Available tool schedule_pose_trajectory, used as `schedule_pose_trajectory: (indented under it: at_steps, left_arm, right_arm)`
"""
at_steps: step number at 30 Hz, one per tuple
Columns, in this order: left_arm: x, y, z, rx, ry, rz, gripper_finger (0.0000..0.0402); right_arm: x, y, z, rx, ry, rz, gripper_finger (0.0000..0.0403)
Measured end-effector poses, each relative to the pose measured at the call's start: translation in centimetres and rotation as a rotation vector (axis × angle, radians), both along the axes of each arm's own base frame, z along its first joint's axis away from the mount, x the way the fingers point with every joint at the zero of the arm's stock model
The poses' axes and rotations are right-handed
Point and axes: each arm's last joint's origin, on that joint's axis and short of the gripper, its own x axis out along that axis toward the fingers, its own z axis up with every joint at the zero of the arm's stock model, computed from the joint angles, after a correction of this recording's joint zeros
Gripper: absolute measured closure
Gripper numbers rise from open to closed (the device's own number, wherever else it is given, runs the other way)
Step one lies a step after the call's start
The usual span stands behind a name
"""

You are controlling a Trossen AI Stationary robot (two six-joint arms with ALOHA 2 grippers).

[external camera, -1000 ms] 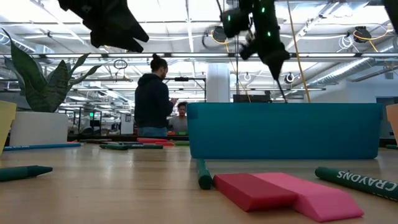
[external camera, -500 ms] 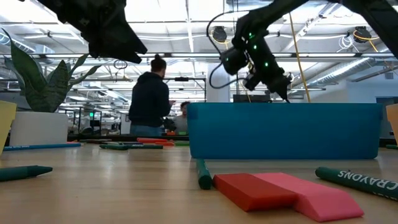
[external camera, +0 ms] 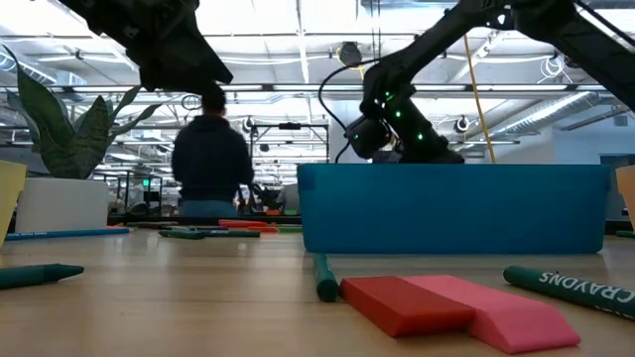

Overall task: Sort crayons/erasers/pens/pencils in bins
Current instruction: Put the brown pencil into the green bin, then put the blue pencil into the blue bin

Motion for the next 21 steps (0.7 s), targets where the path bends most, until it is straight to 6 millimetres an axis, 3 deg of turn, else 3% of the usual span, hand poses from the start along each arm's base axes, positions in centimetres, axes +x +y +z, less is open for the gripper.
schedule_pose_trajectory:
  at_steps: [14, 17, 21]
  left_arm:
    - [-0.4, -1.3, 0.0, -0.031, -0.009, -0.037, 0.0174]
    - [-0.5, -1.3, -0.2, -0.026, 0.014, -0.041, 0.0174]
    - [-0.6, -1.1, -0.4, -0.021, 0.039, -0.037, 0.0174]
  right_arm:
    - [1.2, -0.8, -0.9, -0.055, -0.120, 0.026, 0.0287]
    - [1.5, 0.1, 0.5, -0.087, -0.176, 0.022, 0.0266]
    - [2.1, 2.9, 4.3, -0.081, -0.367, 0.022, 0.0252]
